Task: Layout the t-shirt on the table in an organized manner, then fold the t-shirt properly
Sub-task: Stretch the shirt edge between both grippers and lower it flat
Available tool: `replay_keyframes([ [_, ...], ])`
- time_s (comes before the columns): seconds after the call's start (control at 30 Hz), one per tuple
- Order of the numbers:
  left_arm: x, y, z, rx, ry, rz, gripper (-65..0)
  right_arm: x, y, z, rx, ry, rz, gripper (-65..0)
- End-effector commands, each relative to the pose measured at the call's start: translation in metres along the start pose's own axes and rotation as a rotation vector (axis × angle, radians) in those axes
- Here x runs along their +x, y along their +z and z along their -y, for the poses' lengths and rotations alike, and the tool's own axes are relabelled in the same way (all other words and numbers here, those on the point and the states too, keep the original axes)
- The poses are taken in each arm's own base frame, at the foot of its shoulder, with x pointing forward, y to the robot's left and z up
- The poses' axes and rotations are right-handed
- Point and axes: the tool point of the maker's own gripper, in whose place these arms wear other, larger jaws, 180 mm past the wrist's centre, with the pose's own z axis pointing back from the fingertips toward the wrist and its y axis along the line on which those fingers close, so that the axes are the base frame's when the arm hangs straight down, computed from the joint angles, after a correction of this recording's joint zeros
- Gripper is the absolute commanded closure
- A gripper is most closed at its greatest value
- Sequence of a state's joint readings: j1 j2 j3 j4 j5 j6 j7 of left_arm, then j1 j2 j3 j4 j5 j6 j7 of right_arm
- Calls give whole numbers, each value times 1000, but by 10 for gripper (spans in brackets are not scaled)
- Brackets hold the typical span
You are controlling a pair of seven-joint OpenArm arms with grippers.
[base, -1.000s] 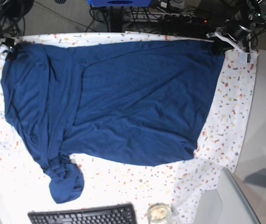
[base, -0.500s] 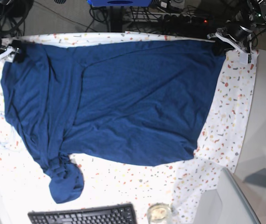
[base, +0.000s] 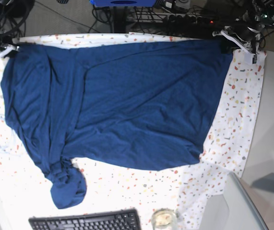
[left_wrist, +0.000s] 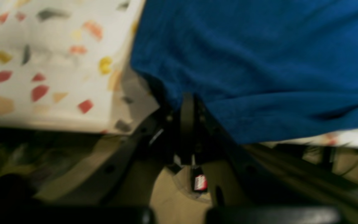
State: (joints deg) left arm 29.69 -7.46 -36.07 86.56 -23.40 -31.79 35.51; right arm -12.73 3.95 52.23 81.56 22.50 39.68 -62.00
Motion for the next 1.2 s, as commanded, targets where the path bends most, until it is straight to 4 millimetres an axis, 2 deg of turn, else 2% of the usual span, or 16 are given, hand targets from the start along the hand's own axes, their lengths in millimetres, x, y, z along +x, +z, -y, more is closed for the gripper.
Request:
replay_keyframes([
  [0.0, 12, 5, -1, 2, -26, 37, 0, 15, 12, 8, -26, 24, 42, -8],
  [0.23, 27, 18, 2, 12, -95, 66, 0, 25, 41, 14, -110, 99, 51, -6],
  [0.33, 37, 22, 8, 9, -115, 90, 0, 20, 41, 14, -112, 99, 27, -6],
  [0.47, 35, 35, 11, 12, -151, 88, 0, 8, 43, 19, -122, 98, -8, -6],
  [0.53, 35, 35, 10, 14, -155, 87, 0, 6, 41, 18, -119, 98, -15, -6],
  [0.83, 33, 33, 13, 6, -151, 82, 0, 10, 40, 16, -114, 103, -9, -6],
  [1.17, 40, 31, 15, 3, -154, 99, 0, 32, 39, 17, -164, 55, 14, -6],
])
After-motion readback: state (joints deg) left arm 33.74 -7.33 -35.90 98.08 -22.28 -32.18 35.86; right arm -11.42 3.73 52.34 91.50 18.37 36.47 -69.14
